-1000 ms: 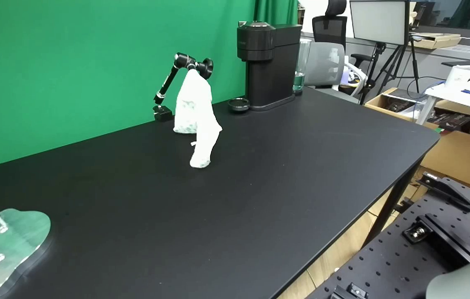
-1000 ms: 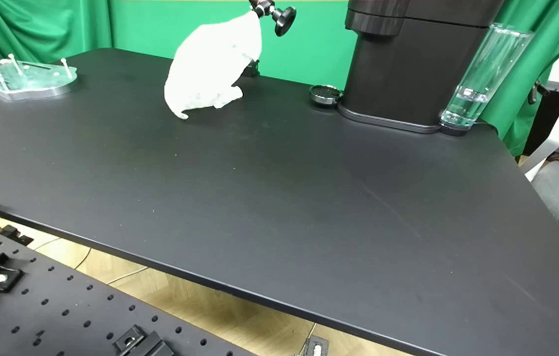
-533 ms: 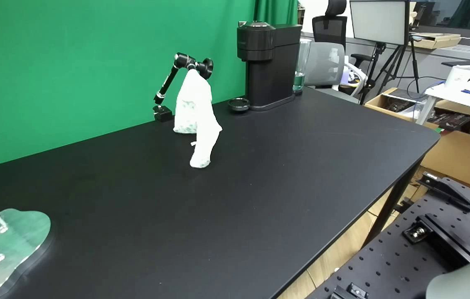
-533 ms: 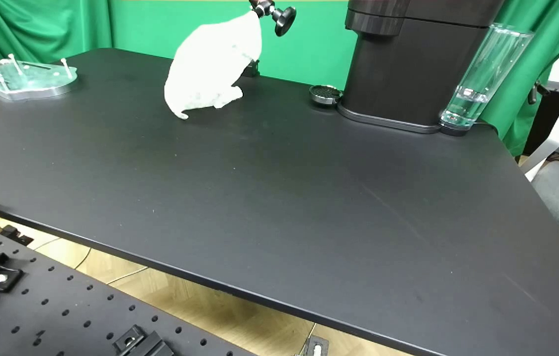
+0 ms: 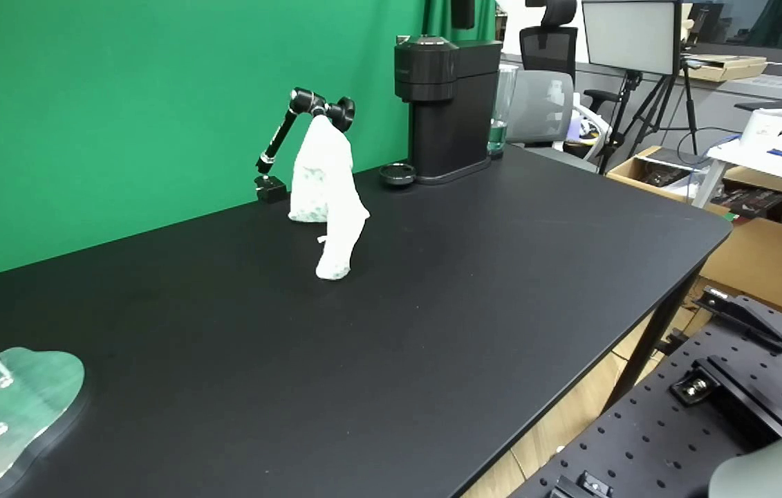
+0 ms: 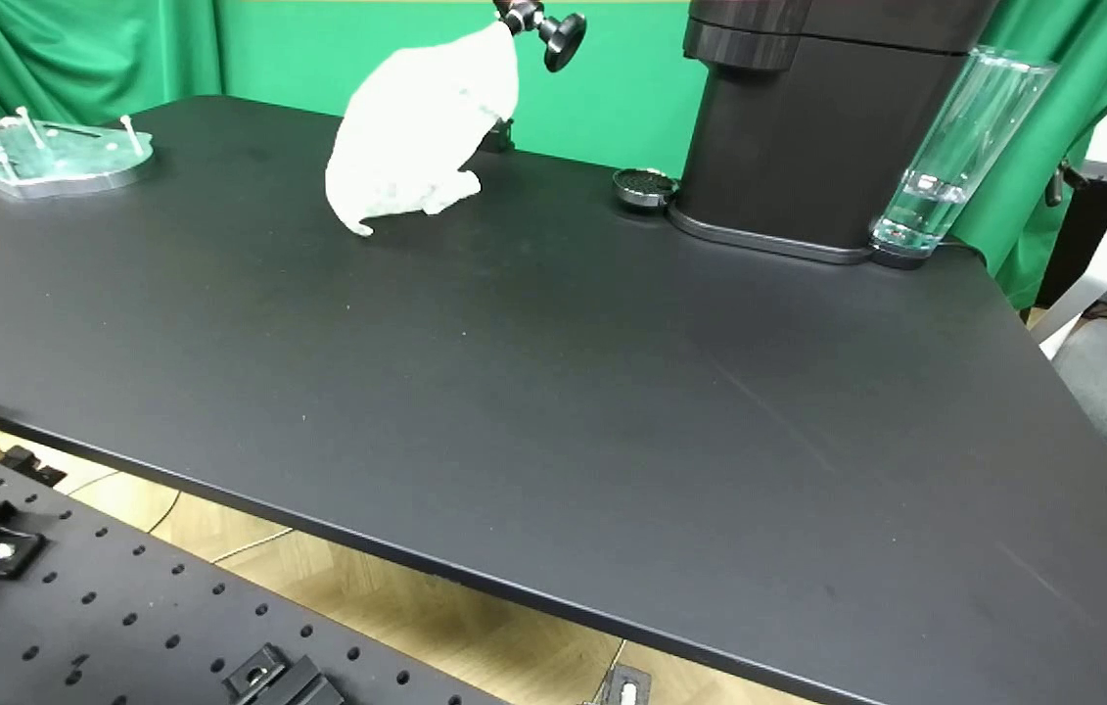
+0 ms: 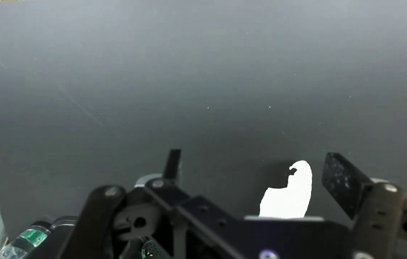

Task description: Remove the white cloth from the black stand

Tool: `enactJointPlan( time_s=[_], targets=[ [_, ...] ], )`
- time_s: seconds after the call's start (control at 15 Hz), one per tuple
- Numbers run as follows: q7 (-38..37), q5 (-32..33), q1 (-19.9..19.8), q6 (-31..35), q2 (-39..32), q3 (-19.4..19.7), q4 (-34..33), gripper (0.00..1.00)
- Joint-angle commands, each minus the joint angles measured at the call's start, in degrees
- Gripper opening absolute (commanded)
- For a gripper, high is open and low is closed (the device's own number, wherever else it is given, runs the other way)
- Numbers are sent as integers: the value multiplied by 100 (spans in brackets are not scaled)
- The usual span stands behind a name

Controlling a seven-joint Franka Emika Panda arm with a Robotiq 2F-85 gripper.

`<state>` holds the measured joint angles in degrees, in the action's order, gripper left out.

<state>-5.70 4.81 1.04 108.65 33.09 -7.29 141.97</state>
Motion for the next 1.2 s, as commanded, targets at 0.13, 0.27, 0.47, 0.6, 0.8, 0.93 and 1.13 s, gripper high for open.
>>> enactJointPlan(
  time_s=[0.13, 0.27, 0.47, 0.6, 0.8, 0.93, 1.13],
  targets=[
    [-624, 28, -34, 1327, -1157, -52, -142, 100],
    [-593, 36, -8, 1822, -1598, -37, -189, 100],
    [-490, -15, 51, 2381, -2214, -11, -276, 100],
    [-467, -58, 106, 2759, -2591, -8, -333, 100],
    [-407, -269, 222, 3361, -3090, 11, -463, 100],
    [-377, -416, 299, 3671, -3369, 1, -579, 100],
    [-325, -553, 392, 3978, -3739, 3, -793, 100]
  ],
)
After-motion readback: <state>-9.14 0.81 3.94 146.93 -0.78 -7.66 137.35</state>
